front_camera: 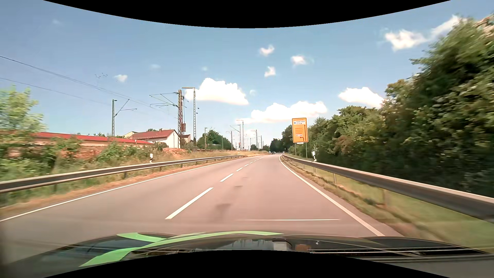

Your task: Follow the waypoints while adhering to traffic rules and regulations

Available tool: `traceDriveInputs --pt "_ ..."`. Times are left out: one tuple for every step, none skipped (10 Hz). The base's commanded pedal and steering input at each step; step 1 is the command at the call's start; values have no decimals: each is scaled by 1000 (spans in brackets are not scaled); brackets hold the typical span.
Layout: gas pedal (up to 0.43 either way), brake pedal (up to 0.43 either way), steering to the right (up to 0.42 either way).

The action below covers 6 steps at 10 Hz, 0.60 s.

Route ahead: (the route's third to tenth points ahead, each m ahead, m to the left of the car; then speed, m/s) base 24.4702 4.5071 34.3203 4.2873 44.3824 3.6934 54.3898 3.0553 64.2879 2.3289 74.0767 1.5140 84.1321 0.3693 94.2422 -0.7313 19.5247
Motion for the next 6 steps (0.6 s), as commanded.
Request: traceDriveInputs --pt "220 0 9" --pt "220 0 9" --pt "220 0 9" --pt "220 0 8" --pt "220 0 8" --pt "220 0 8"
